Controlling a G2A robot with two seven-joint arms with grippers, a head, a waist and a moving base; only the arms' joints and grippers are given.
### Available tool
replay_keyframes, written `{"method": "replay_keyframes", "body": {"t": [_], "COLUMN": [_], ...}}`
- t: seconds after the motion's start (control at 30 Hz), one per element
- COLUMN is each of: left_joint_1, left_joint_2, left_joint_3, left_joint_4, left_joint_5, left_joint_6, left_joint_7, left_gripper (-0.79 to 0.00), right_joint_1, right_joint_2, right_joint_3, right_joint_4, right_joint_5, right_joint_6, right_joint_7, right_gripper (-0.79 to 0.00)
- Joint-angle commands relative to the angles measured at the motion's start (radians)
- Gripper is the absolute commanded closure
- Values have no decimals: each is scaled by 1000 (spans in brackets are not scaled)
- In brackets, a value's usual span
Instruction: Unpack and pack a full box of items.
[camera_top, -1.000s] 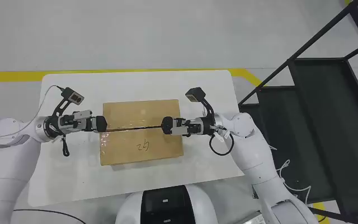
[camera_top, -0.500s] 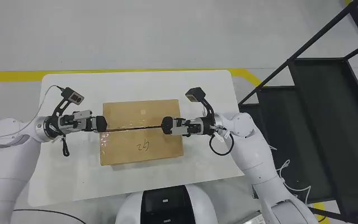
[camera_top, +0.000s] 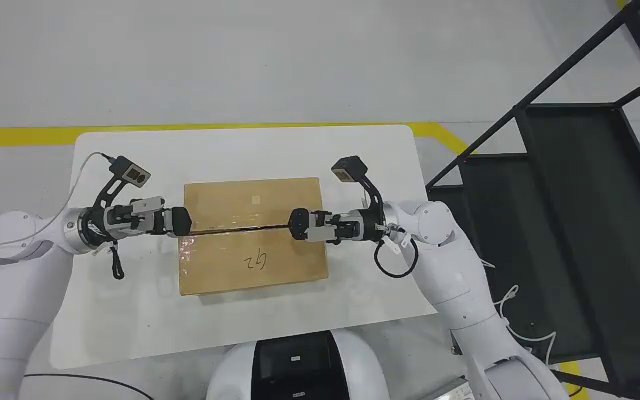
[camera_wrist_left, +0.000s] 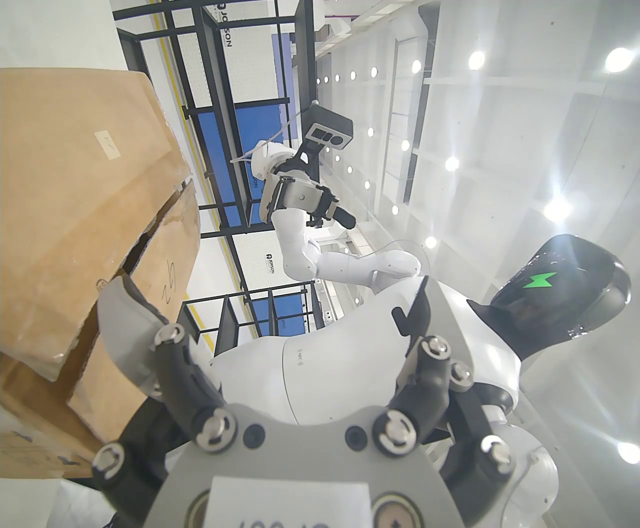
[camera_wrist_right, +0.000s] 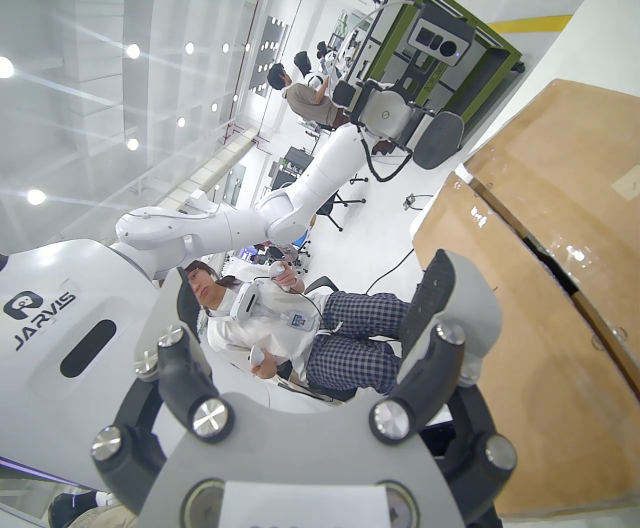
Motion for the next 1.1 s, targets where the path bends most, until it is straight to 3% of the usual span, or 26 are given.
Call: {"method": "replay_keyframes", "body": {"t": [0.0,0.23,0.33,0.57,0.9,1.07], "left_joint_1": [0,0,0,56,59,59], "left_joint_2": [0,0,0,12,11,11], "left_joint_3": [0,0,0,-58,-86,-86], "left_joint_4": [0,0,0,-2,42,42], "left_joint_5": [0,0,0,101,108,108], "left_joint_6": [0,0,0,-49,-120,-120], "left_joint_7": [0,0,0,137,136,136], "left_gripper": [-784,-785,-785,-785,-785,-785], "right_joint_1": [0,-2,-8,-65,-115,-115], "right_joint_2": [0,0,8,43,66,68], "right_joint_3": [0,0,5,104,129,103], "right_joint_4": [0,0,-23,-42,16,39], "right_joint_5": [0,-3,-46,-81,-263,-262], "right_joint_6": [0,4,57,154,199,192], "right_joint_7": [0,-6,-15,20,-132,-163], "right_gripper": [-784,-785,-785,-785,-785,-785]}}
